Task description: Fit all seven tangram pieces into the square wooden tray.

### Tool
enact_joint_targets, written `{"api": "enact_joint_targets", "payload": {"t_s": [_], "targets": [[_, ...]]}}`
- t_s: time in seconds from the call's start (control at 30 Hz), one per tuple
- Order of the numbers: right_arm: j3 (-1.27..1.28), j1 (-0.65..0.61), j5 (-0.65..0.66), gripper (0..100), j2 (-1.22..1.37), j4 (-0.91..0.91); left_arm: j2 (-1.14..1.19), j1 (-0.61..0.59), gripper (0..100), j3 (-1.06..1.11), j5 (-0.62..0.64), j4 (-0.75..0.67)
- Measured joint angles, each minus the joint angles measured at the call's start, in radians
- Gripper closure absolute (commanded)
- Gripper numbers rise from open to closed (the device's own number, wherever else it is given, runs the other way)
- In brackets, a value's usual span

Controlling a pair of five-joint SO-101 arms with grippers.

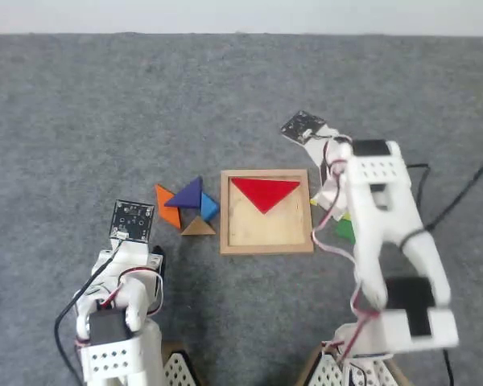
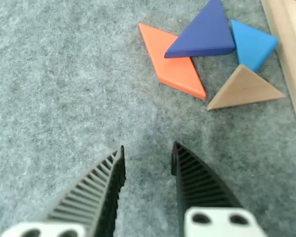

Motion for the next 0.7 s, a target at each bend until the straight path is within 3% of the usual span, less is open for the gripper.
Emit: {"api": "enact_joint_targets", "payload": {"t_s": [0.27, 0.5, 0.7], "targets": [[-0.152, -0.002, 0.167, 62.2, 0.270, 0.080, 0.000, 0.000, 85, 0.000, 0.000, 0.000], [-0.130, 0.005, 0.216, 62.7, 0.281, 0.083, 0.000, 0.000, 85, 0.000, 0.000, 0.000], [-0.129, 0.064, 0.221, 71.2, 0.354, 0.031, 0.000, 0.000, 85, 0.000, 0.000, 0.000]]}}
